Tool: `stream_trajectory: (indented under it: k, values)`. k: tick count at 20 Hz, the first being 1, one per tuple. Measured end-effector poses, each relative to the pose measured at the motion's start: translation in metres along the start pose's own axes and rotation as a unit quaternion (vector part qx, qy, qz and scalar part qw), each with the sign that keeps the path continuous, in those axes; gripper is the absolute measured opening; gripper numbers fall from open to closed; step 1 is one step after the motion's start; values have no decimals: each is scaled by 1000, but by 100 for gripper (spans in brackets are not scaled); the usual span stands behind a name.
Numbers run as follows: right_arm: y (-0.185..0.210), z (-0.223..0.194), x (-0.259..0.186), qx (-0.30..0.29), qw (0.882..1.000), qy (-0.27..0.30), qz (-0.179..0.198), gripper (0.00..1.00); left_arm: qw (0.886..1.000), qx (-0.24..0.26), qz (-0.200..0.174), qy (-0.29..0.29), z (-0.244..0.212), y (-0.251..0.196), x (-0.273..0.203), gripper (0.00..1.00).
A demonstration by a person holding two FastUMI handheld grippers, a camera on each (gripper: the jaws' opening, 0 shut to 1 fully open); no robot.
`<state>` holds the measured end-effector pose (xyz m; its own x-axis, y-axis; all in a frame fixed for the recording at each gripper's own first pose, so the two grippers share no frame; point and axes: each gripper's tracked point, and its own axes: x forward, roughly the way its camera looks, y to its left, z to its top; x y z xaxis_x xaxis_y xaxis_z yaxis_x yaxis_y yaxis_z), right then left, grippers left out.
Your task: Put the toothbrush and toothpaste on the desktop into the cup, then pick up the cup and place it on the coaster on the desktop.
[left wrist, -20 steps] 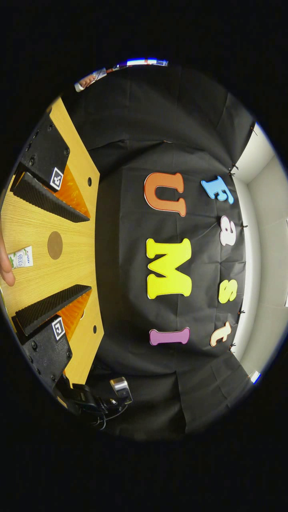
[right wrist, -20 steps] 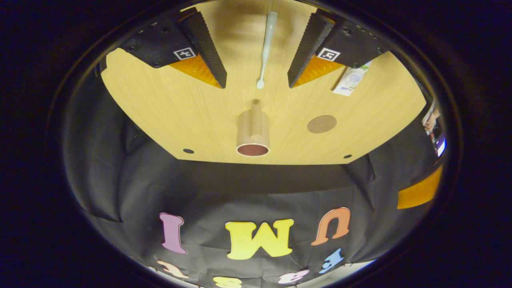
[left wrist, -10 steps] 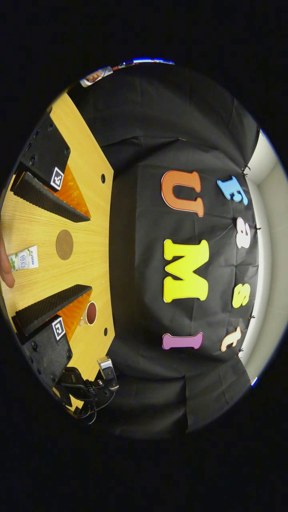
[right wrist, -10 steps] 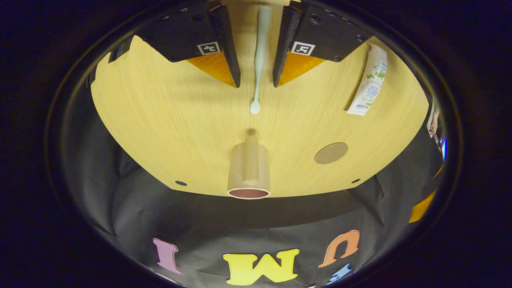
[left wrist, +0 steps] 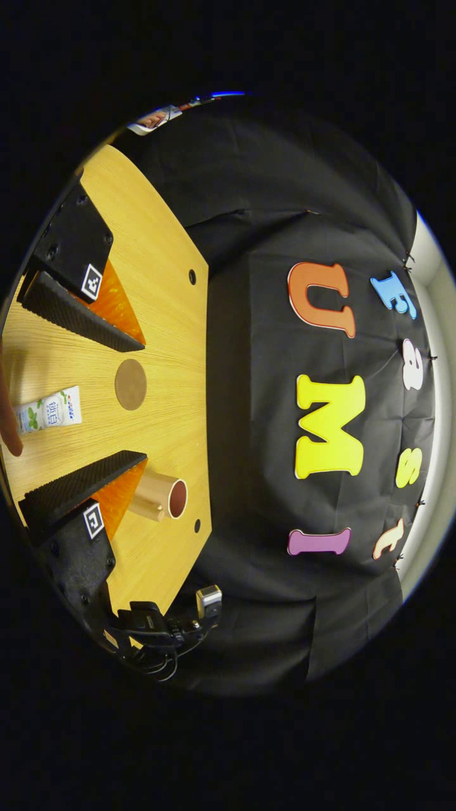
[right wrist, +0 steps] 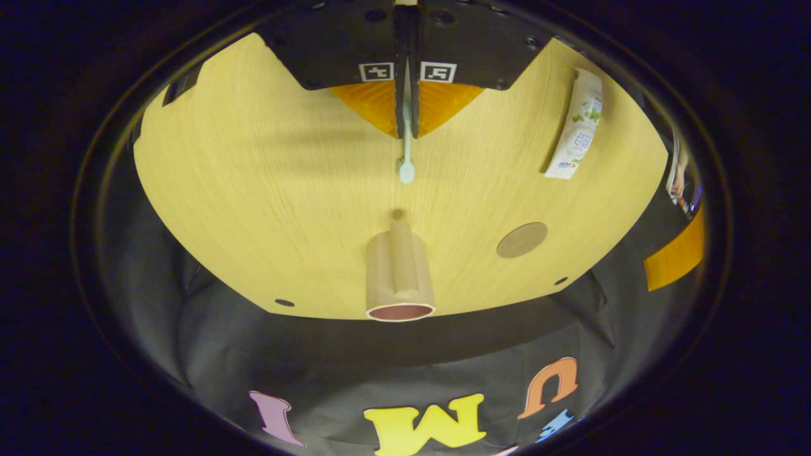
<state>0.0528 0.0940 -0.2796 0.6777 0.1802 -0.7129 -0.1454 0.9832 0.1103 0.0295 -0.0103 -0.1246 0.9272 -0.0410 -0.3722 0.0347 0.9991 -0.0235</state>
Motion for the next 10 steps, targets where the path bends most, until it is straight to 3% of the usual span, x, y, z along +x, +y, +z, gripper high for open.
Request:
stream_trajectory:
  k: [3, 5, 10]
  values:
    - [1, 11, -19, 6, 999, -35, 22, 4, 999, -20, -11, 40, -18, -8, 7, 100]
    - [0, 19, -34, 10, 998, -57, 33, 1, 996, -41, -17, 77, -36, -12, 11, 100]
    - [-7, 40, -75, -6, 990, -135, 35, 0, 986, -67, 10, 150, -77, -9, -1, 97]
